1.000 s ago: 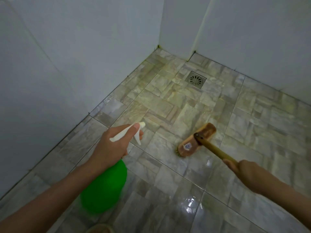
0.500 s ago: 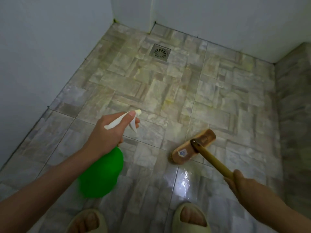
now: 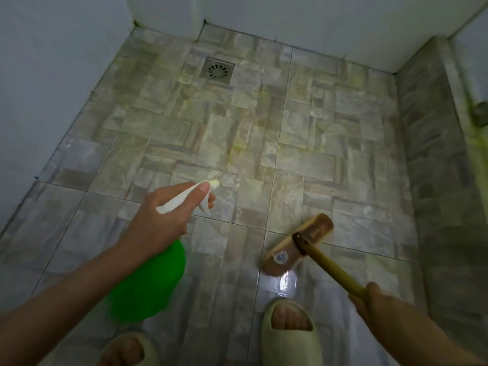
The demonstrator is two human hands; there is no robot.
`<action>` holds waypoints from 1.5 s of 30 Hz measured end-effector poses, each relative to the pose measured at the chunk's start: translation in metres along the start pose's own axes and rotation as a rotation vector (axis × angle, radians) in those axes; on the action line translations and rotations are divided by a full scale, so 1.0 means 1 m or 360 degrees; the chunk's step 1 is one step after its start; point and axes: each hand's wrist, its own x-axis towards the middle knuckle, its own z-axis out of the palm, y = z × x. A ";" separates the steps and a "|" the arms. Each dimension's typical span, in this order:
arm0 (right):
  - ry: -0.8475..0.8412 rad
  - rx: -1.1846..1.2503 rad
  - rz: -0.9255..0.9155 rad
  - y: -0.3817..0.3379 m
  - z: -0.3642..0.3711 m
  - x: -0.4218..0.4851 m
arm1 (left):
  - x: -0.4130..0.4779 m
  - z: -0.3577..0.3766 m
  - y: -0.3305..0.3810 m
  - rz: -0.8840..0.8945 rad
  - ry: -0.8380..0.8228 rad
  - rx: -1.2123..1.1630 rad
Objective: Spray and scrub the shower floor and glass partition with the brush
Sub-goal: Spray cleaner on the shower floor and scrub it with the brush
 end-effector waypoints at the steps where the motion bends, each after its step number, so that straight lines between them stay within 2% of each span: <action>1: 0.0017 0.0085 0.0019 -0.012 -0.002 0.013 | 0.000 0.005 0.001 -0.0009 -0.0034 -0.0017; 5: 0.0354 0.0167 -0.0140 -0.038 -0.011 0.063 | 0.000 0.021 -0.002 -0.0008 -0.0231 0.0079; 7: 0.0268 0.0278 0.0003 -0.016 0.008 0.046 | 0.002 0.029 0.000 0.0019 -0.0303 0.0098; 11: -0.0014 0.0507 0.0516 0.043 0.052 -0.032 | 0.007 0.045 0.015 0.0125 -0.0449 0.0128; 12: -0.0054 0.0518 0.0568 0.051 0.051 -0.039 | 0.009 0.051 0.019 0.0151 -0.0511 0.0163; 14: -0.0047 0.0551 0.0509 0.055 0.038 -0.022 | 0.013 0.062 0.025 0.0203 -0.0620 0.0215; 17: 0.0336 0.0716 0.0347 0.053 0.025 0.026 | 0.020 0.079 0.032 0.0256 -0.0763 0.0310; 18: 0.0392 0.0742 0.0358 0.053 0.025 0.033 | 0.022 0.084 0.034 0.0276 -0.0810 0.0350; 21: 0.0334 0.0756 0.0454 0.067 0.057 -0.002 | 0.026 0.105 0.036 0.0391 -0.0946 0.0440; 24: 0.0057 0.0867 0.0784 0.084 0.096 -0.053 | 0.024 0.129 0.036 0.0504 -0.0980 0.0526; 27: -0.0199 0.0616 0.0820 0.093 0.104 -0.063 | 0.018 0.154 0.035 0.0638 -0.0962 0.0603; 30: -0.0267 0.0802 0.0795 0.085 0.091 -0.064 | 0.009 0.171 0.031 0.0841 -0.0825 0.0854; 34: -0.0217 0.0874 0.0734 0.077 0.080 -0.067 | 0.000 0.184 0.023 0.0862 -0.0685 0.0884; 37: -0.0094 0.0916 0.0751 0.079 0.083 -0.067 | 0.001 0.186 0.023 0.0726 -0.0623 0.0767; 43: -0.0137 0.0879 0.0851 0.072 0.082 -0.073 | 0.005 0.194 0.024 0.0616 -0.0748 0.0635; 45: -0.0141 0.0892 0.0785 0.066 0.070 -0.070 | 0.003 0.198 0.026 0.0582 -0.0750 0.0620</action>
